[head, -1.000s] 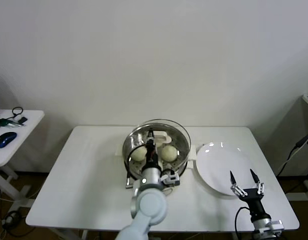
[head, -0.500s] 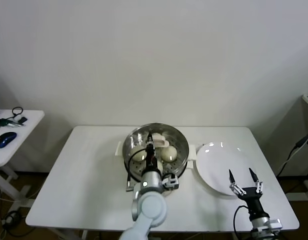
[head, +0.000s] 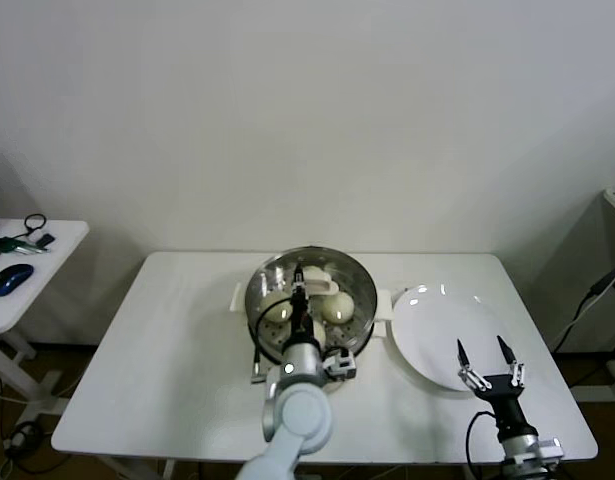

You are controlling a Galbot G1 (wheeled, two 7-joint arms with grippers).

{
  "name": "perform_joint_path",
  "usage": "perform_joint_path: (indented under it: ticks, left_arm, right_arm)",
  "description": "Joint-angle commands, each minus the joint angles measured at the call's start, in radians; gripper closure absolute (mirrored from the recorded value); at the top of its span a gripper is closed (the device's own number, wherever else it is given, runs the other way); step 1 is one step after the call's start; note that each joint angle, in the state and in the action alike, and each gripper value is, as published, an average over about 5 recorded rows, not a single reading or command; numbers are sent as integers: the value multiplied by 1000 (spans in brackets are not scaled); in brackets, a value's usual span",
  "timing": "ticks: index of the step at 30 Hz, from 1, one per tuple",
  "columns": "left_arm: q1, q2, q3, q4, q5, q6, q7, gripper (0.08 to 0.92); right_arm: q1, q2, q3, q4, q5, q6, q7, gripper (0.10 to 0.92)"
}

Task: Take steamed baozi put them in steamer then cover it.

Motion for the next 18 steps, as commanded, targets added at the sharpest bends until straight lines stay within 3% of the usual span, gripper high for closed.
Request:
perform_joint_path:
  ticks: [1,10,18]
  left_arm:
    - [8,36,14,-62,-80,11,17,703]
    - [40,107,48,-211,-245,6,-4,443]
    - [73,172,39,-314,-491,-78,-137,225]
  right_arm:
    - [-1,-4,1,1,0,-2,-5,203]
    - [4,-5,-6,4,-1,-23,-13,203]
    - [0,-11,-27,25,53,-84,49,203]
